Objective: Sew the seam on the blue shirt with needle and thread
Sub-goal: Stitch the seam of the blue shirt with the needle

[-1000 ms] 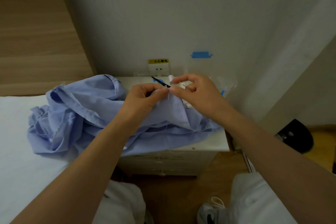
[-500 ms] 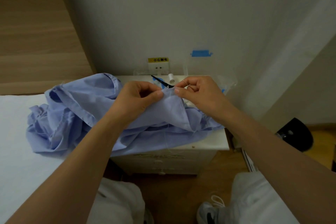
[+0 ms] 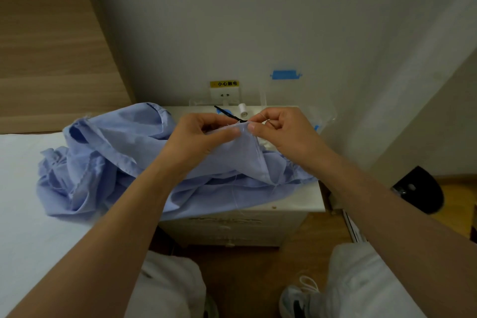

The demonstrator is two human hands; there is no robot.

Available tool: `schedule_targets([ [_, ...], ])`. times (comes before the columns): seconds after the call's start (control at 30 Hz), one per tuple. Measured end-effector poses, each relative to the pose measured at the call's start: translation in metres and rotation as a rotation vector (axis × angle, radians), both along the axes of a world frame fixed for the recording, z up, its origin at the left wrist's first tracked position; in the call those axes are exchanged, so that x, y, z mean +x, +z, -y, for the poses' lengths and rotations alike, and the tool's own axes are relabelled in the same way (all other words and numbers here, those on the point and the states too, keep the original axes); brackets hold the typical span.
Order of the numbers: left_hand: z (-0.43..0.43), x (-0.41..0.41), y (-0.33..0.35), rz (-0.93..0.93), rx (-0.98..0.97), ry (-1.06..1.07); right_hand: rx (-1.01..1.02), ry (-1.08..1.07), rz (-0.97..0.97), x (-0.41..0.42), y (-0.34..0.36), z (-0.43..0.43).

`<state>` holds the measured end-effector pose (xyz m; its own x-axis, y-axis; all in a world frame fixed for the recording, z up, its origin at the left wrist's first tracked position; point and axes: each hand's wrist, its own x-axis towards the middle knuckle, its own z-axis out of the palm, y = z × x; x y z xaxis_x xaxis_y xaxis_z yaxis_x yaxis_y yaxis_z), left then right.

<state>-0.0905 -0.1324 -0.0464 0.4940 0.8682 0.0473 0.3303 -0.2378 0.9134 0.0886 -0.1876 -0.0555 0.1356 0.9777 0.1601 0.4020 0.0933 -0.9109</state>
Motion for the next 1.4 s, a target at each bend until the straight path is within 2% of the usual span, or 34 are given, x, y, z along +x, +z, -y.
schedule_targets([
  [0.23, 0.0031, 0.0036, 0.0002, 0.087, 0.010, 0.050, 0.013, 0.008, 0.001, -0.0003, -0.0006, -0.0010],
  [0.5, 0.0026, 0.0044, -0.0002, 0.077, 0.005, 0.065, 0.042, -0.001, 0.025, -0.0002, -0.0003, 0.0023],
  [0.63, 0.0032, 0.0034, 0.0017, 0.067, 0.006, 0.058, 0.106, 0.075, 0.128, 0.0021, -0.0023, 0.0052],
  [0.77, 0.0053, 0.0042, 0.0028, 0.058, 0.006, 0.047, 0.163, 0.059, 0.206, 0.0043, -0.0057, 0.0060],
  [1.2, 0.0006, 0.0033, -0.0007, 0.033, 0.006, 0.036, 0.185, 0.088, 0.206, 0.0059, -0.0042, 0.0061],
  [1.4, 0.0013, 0.0036, -0.0026, -0.027, 0.111, 0.012, 0.180, 0.089, 0.291, 0.0069, -0.0051, 0.0047],
])
